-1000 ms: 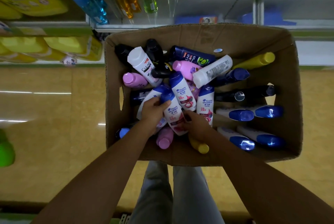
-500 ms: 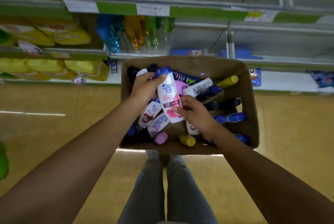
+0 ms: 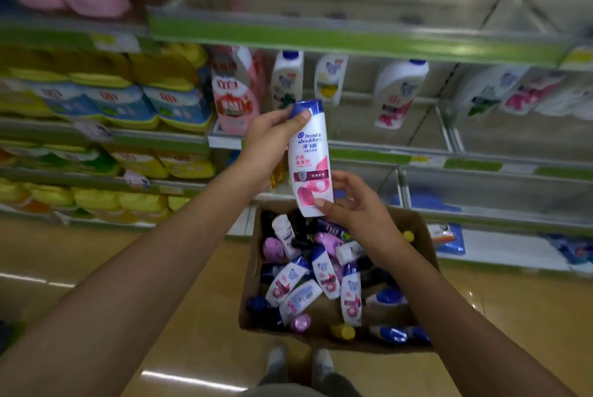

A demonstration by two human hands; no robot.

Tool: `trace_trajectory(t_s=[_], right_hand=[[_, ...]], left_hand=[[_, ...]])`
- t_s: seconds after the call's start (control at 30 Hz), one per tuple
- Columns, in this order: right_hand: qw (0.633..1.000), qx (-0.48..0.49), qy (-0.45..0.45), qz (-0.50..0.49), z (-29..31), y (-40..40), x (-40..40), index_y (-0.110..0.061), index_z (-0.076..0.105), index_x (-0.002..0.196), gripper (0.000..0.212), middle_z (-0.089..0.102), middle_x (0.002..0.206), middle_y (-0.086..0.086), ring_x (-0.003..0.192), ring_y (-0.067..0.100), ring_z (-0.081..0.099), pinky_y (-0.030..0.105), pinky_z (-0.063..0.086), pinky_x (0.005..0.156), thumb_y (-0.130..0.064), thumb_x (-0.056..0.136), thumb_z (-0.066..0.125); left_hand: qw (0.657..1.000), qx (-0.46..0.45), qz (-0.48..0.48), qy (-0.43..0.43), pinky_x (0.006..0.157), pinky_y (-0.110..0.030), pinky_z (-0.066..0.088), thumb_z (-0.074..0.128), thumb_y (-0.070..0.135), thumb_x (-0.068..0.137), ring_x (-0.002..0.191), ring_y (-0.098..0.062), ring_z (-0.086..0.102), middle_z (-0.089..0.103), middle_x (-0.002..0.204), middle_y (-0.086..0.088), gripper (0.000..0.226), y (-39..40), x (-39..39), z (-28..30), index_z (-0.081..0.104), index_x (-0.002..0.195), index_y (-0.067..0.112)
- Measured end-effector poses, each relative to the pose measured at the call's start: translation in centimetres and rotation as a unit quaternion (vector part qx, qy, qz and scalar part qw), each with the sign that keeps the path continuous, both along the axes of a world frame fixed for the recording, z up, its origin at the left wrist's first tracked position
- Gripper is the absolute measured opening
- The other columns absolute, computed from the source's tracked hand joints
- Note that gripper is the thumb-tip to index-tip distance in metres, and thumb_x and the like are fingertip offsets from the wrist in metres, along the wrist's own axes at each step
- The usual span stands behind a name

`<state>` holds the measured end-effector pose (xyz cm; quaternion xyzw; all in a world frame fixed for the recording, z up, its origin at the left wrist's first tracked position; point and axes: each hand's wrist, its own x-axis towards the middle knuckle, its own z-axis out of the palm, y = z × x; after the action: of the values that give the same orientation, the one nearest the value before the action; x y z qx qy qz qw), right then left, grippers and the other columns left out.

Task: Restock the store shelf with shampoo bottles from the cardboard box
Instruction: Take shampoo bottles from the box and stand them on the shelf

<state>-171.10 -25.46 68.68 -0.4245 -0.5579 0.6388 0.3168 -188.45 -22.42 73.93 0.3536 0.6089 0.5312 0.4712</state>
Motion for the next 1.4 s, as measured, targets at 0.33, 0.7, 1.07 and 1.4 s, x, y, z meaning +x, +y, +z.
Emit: trace_trajectory(t_s=[0.33, 0.7, 1.07, 1.4], right_hand=[[0.989, 0.097, 0.113, -0.019, 11.7, 1.4, -1.9, -0.017, 0.057, 0.120, 0.043, 0.070, 0.109, -0.007, 0.097, 0.018, 0.070, 0.028, 0.056, 0.079, -0.007, 0.081, 0.071], [0.968, 0.185, 0.169, -0.020, 21.1, 1.8, -2.1, -0.018, 0.058, 0.123, 0.045, 0.069, 0.114, -0.002, 0.104, 0.023, 0.068, 0.038, 0.055, 0.087, -0.013, 0.080, 0.071], [0.946, 0.226, 0.226, -0.044, 25.5, 1.1, -1.1, -0.017, 0.060, 0.120, 0.048, 0.069, 0.115, 0.001, 0.106, 0.027, 0.067, 0.041, 0.052, 0.090, -0.017, 0.073, 0.074], [0.935, 0.260, 0.236, -0.046, 29.4, 1.5, -0.1, -0.017, 0.063, 0.117, 0.044, 0.072, 0.108, 0.000, 0.100, 0.022, 0.069, 0.028, 0.056, 0.082, -0.014, 0.074, 0.071]], left_hand=[[0.984, 0.170, 0.026, 0.033, 0.056, -0.020, 0.050, 0.064, 0.025, 0.089, 0.069, -0.009, 0.067, 0.069, 0.083, 0.000, 0.022, -0.2, 0.1, 14.1, 0.067, 0.103, 0.008], [0.958, 0.285, 0.010, 0.028, 0.066, -0.029, 0.055, 0.064, 0.027, 0.089, 0.072, -0.013, 0.067, 0.070, 0.087, -0.004, 0.026, -0.6, 0.9, 24.4, 0.066, 0.106, 0.008], [0.939, 0.337, -0.062, 0.024, 0.075, -0.028, 0.055, 0.059, 0.035, 0.091, 0.089, -0.013, 0.069, 0.072, 0.104, -0.002, 0.036, -1.3, 2.5, 29.3, 0.060, 0.123, 0.017], [0.927, 0.352, -0.130, -0.001, 0.079, -0.029, 0.056, 0.048, 0.035, 0.097, 0.095, -0.010, 0.068, 0.072, 0.104, 0.006, 0.033, -1.5, 3.2, 32.1, 0.053, 0.128, 0.030]])
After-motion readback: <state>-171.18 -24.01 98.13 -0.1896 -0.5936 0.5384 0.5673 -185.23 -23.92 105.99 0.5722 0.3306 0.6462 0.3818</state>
